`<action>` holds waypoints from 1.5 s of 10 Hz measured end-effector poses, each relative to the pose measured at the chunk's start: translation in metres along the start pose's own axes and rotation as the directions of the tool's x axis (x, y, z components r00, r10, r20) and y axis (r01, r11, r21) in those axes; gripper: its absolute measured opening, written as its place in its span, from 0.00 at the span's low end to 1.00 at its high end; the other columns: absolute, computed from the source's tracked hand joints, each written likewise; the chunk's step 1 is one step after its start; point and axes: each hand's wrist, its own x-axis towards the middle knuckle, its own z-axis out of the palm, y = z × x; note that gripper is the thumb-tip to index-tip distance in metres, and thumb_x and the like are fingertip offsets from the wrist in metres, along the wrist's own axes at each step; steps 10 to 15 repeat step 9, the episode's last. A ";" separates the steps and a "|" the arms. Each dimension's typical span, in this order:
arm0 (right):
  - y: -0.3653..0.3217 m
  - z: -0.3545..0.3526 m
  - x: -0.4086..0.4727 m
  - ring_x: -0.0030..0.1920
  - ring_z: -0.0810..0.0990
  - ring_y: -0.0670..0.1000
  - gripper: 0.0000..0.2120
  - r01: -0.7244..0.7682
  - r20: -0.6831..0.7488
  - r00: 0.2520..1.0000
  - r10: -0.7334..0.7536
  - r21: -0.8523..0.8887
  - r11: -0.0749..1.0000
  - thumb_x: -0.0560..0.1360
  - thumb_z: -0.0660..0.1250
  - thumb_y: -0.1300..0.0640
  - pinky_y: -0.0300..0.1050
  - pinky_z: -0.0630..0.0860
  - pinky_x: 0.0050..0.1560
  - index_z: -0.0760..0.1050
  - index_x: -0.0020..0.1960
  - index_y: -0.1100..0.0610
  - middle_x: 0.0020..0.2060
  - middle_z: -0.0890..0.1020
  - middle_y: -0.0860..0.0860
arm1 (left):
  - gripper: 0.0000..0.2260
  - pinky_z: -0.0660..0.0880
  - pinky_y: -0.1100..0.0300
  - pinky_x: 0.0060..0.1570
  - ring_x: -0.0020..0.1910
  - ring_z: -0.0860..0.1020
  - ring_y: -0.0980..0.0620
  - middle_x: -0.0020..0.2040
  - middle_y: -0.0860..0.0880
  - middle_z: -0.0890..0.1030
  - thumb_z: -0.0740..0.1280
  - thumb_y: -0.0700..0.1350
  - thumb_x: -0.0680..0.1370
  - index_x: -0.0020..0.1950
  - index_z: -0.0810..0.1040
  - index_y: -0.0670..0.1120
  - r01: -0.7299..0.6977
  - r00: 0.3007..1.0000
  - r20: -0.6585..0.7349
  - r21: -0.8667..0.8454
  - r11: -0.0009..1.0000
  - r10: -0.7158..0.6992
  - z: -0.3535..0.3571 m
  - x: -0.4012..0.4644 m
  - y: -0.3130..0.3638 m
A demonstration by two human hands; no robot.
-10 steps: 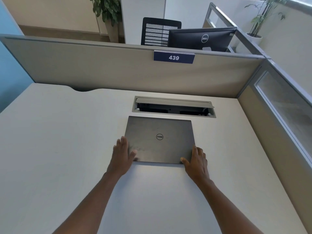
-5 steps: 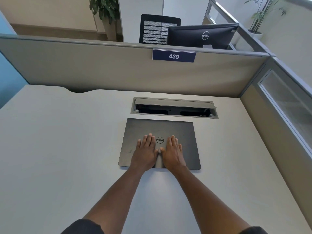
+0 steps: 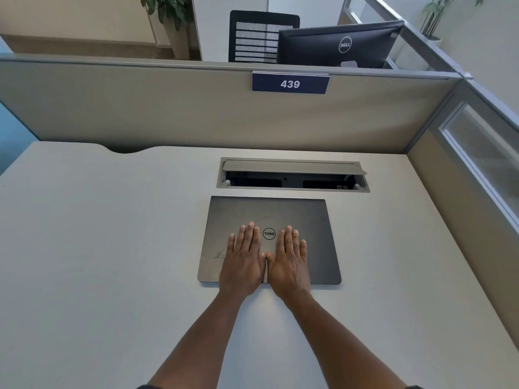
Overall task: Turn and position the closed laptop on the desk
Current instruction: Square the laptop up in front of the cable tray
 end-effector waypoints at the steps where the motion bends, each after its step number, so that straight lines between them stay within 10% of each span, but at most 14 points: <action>1: 0.000 0.001 0.000 0.82 0.36 0.55 0.32 0.000 -0.004 1.000 0.000 -0.019 1.000 0.84 0.42 0.45 0.54 0.37 0.81 0.39 0.82 0.59 0.82 0.40 0.56 | 0.29 0.45 0.46 0.79 0.81 0.45 0.46 0.82 0.46 0.47 0.42 0.56 0.82 0.82 0.46 0.46 0.004 1.000 0.005 0.004 1.000 -0.004 -0.001 0.000 0.001; 15: -0.006 -0.027 -0.003 0.82 0.36 0.56 0.32 -0.021 -0.052 0.998 0.024 0.052 0.998 0.85 0.46 0.46 0.54 0.37 0.81 0.39 0.82 0.60 0.82 0.40 0.57 | 0.29 0.42 0.47 0.79 0.81 0.40 0.45 0.82 0.44 0.41 0.43 0.55 0.83 0.81 0.41 0.44 0.042 0.999 0.009 0.002 0.999 -0.042 -0.027 0.003 0.019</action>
